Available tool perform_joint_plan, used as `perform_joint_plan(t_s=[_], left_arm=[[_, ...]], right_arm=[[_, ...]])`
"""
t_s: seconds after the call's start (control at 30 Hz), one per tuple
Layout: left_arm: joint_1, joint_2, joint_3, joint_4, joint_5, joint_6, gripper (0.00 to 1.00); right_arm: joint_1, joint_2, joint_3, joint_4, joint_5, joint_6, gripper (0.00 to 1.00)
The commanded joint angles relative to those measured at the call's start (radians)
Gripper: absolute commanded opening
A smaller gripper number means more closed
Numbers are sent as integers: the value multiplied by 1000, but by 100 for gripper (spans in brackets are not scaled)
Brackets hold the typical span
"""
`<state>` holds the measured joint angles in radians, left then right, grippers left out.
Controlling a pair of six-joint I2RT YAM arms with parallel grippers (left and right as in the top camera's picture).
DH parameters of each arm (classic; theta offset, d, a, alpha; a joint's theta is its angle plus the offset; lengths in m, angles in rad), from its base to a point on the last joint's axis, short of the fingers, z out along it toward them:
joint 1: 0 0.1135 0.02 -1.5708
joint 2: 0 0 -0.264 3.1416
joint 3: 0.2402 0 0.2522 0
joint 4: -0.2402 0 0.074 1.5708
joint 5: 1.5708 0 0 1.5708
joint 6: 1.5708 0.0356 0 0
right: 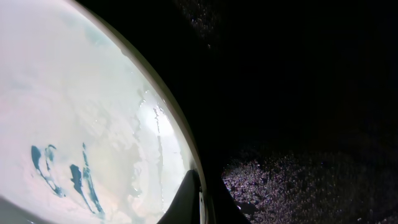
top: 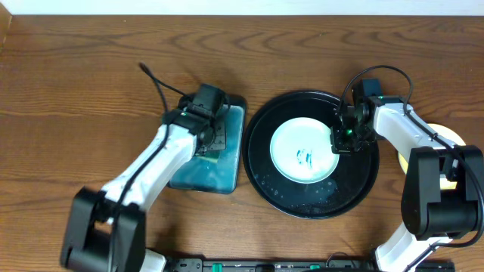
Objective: Clean dirty plates on tray and stack at the side
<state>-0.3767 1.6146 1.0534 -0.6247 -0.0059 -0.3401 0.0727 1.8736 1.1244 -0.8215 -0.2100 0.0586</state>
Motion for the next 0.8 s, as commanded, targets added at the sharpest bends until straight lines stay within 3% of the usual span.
perform_joint_plan(t_s=[0.0,0.53,0.77], left_arm=[[1,-23,-4,-2,-2,-1,7],[0,212,-5,24,-1,-13,7],[1,215,-4,24,-1,-13,7]], right_arm=[[27,30,-29,-1,56,-15,1],[26,30,-29,-1,56,-15,1],[26,30,-29,-1,56,-15,1]])
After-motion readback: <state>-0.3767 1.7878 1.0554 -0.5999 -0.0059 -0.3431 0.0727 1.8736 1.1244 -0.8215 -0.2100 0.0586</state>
